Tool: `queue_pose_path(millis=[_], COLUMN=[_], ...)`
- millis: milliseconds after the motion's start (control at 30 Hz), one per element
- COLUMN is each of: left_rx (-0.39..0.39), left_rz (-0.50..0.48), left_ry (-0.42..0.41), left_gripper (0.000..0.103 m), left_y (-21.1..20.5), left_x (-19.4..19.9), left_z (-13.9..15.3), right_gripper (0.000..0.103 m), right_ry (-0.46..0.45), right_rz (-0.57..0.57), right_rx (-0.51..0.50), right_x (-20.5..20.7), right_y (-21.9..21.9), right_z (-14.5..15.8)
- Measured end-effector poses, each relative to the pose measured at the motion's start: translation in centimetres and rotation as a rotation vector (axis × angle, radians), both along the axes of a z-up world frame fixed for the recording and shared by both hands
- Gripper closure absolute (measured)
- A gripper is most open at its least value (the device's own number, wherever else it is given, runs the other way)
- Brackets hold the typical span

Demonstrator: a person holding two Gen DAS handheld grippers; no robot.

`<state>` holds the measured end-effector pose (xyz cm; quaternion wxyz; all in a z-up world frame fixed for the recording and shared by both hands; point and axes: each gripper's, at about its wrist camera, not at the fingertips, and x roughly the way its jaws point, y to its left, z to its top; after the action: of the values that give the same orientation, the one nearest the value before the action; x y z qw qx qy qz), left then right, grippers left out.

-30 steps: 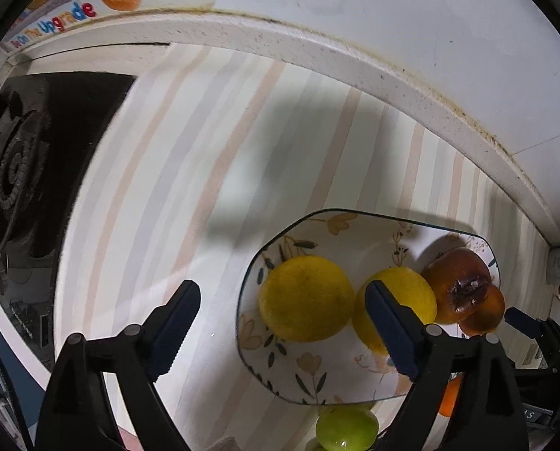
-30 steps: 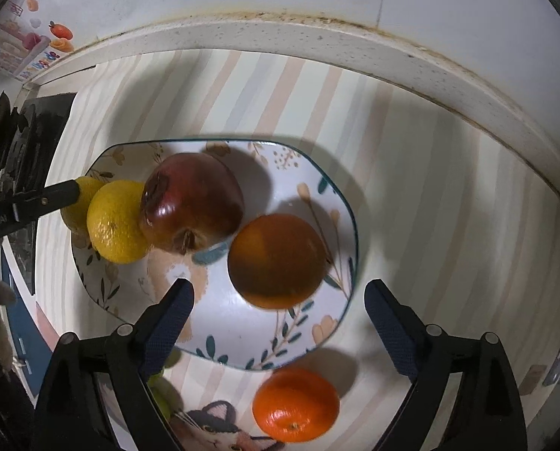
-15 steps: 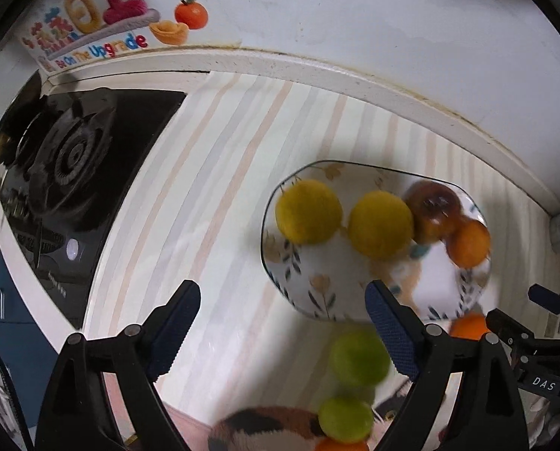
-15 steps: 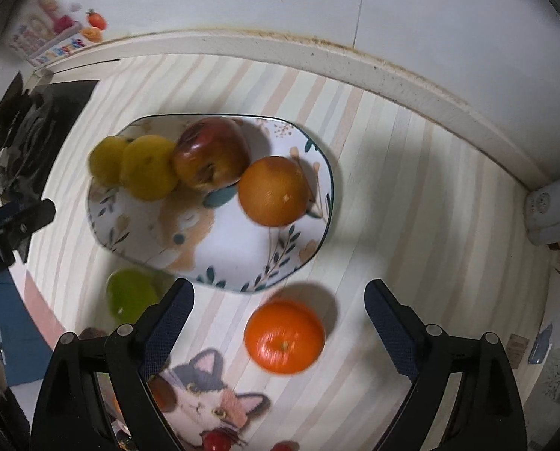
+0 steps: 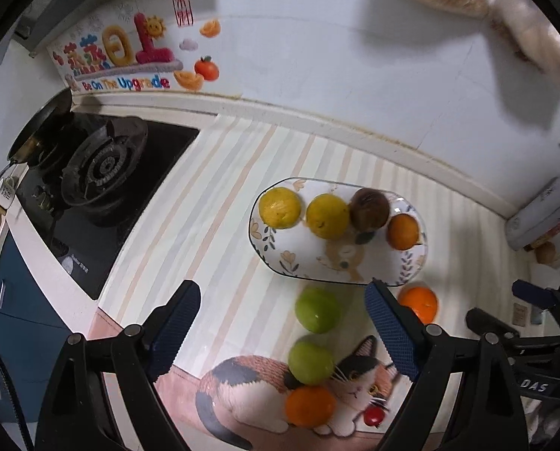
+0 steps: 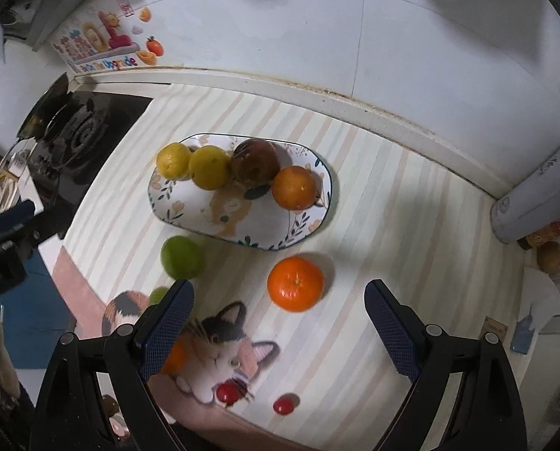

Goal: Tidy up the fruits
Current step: 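Lift both tools away from the plate, then grasp a green apple with the left tool while the right tool grasps a large orange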

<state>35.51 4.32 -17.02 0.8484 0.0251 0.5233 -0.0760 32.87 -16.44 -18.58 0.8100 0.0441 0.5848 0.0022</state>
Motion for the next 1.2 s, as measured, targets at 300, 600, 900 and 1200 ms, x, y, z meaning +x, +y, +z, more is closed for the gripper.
queue_pose_path(millis=[300,600,900,1200], left_rx=[-0.039,-0.066,-0.083,0.002], left_rz=[-0.016,-0.007,0.009,0.033], left_ry=[-0.037,-0.073,-0.058,0.204], left_gripper=[0.013,0.013,0.005,0.001], left_y=[-0.3,-0.2,-0.3,-0.9], left_x=[-4.2,-7.4,-6.5,0.0], left_z=[3.3,5.7,4.5,-7.7], right_gripper=[0.009,0.009,0.009,0.009], right_ry=[-0.073,-0.141,-0.106,0.08], right_rz=[0.015,0.039,-0.014,-0.136], right_rx=[0.034,0.069,0.112,0.173], right_x=[-3.6,-6.4,-5.0,0.0], right_y=[-0.1,0.3,-1.1,-4.0], right_z=[4.7,9.1,7.0,-4.7])
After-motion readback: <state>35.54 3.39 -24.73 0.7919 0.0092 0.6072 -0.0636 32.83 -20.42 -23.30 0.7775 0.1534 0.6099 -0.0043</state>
